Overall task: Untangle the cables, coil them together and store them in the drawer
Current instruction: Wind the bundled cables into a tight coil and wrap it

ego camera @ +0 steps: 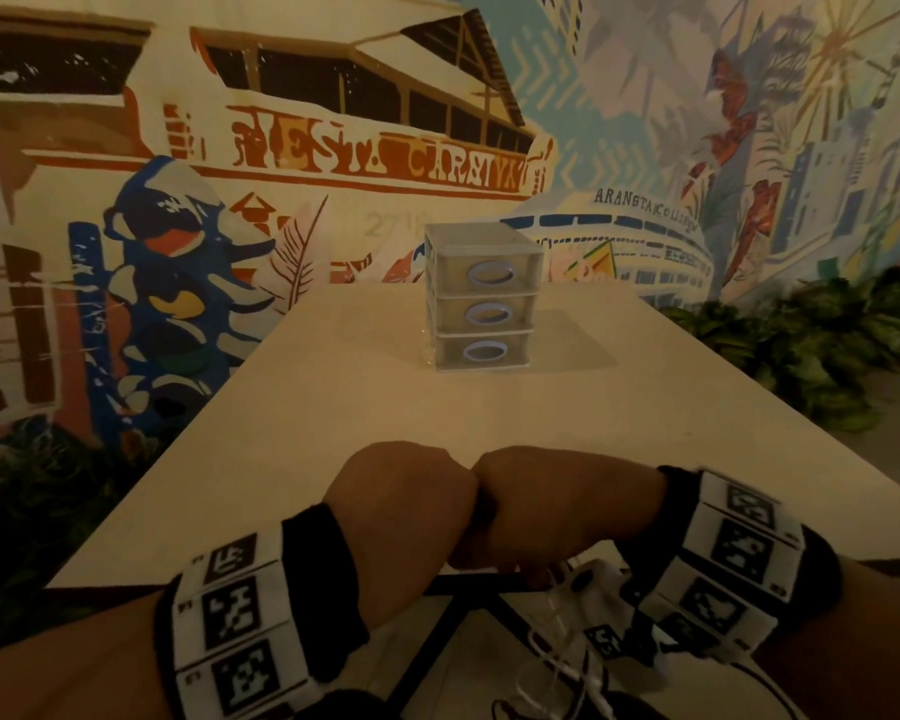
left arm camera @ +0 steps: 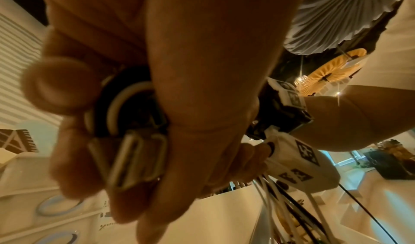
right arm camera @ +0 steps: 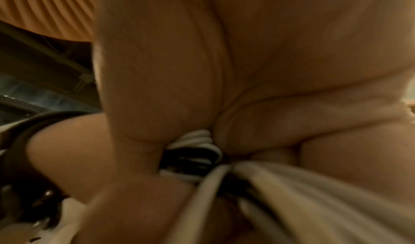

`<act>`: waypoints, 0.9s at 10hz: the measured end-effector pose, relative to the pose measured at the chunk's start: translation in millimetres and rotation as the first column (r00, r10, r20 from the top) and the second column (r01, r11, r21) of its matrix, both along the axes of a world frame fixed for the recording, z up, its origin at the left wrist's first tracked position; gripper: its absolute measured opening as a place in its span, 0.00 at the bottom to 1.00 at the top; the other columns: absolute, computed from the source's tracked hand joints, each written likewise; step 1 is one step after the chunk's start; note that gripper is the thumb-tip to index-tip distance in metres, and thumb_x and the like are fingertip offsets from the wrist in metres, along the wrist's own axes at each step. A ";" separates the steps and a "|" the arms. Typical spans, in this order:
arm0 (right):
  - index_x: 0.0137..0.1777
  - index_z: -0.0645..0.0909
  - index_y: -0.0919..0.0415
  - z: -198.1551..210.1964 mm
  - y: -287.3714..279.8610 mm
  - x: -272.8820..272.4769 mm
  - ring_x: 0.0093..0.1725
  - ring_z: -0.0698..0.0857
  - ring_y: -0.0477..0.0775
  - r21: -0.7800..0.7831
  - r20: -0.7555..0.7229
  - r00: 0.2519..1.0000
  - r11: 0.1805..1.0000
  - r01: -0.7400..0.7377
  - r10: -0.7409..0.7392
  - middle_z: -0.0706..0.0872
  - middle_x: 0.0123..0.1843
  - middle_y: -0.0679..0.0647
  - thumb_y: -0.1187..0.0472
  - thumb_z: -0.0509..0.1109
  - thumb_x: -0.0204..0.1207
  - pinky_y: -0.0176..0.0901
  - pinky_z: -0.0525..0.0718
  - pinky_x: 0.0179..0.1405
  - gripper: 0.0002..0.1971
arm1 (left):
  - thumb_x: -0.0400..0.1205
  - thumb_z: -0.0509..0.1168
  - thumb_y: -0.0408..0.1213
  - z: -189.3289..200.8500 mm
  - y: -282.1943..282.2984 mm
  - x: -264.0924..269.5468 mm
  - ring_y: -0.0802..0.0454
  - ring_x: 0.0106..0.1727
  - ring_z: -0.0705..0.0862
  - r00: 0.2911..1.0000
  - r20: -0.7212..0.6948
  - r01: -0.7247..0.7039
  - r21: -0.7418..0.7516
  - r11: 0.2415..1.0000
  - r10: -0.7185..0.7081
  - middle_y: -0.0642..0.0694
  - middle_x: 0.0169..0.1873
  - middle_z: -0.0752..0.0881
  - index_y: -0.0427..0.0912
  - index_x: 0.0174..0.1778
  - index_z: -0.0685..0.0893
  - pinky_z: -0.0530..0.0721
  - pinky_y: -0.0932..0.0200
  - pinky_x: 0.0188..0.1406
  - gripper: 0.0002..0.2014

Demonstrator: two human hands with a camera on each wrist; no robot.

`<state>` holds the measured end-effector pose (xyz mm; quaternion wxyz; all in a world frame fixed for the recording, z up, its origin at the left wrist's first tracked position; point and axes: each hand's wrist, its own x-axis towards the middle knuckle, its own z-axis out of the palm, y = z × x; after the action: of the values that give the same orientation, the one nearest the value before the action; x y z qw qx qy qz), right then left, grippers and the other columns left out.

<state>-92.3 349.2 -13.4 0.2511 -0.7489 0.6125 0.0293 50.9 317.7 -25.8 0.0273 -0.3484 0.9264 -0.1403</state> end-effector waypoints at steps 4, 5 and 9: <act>0.37 0.75 0.61 0.6 8.1 -35.5 0.26 0.80 0.49 -0.063 0.299 0.952 0.995 0.083 -0.060 0.79 0.28 0.51 0.52 0.64 0.88 0.43 0.83 0.35 0.18 | 0.67 0.71 0.70 15.0 -22.3 28.7 0.61 0.41 0.83 0.883 -0.444 0.204 0.069 0.976 -0.153 0.64 0.56 0.80 0.69 0.83 0.46 0.81 0.70 0.38 0.53; 0.32 0.75 0.59 4.9 13.6 -41.0 0.24 0.82 0.47 -0.050 0.472 0.880 0.995 0.085 -0.051 0.79 0.23 0.47 0.55 0.63 0.89 0.44 0.86 0.38 0.21 | 0.60 0.74 0.72 15.5 -25.9 32.5 0.64 0.46 0.86 0.769 -0.639 0.307 0.382 0.872 0.009 0.67 0.56 0.81 0.77 0.79 0.50 0.87 0.64 0.41 0.54; 0.62 0.78 0.83 4.9 23.8 -17.8 0.37 0.87 0.64 -0.066 0.670 0.732 0.992 -0.106 0.123 0.87 0.40 0.58 0.26 0.67 0.72 0.36 0.86 0.47 0.51 | 0.76 0.71 0.57 5.6 -7.5 12.5 0.52 0.62 0.87 0.474 -0.861 0.795 0.509 0.330 0.185 0.53 0.60 0.88 0.61 0.64 0.84 0.86 0.55 0.59 0.20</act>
<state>-110.1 373.0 -8.5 0.4439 -0.7481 0.4339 -0.2347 63.4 310.2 -20.3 -0.2541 -0.0746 0.7899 0.5531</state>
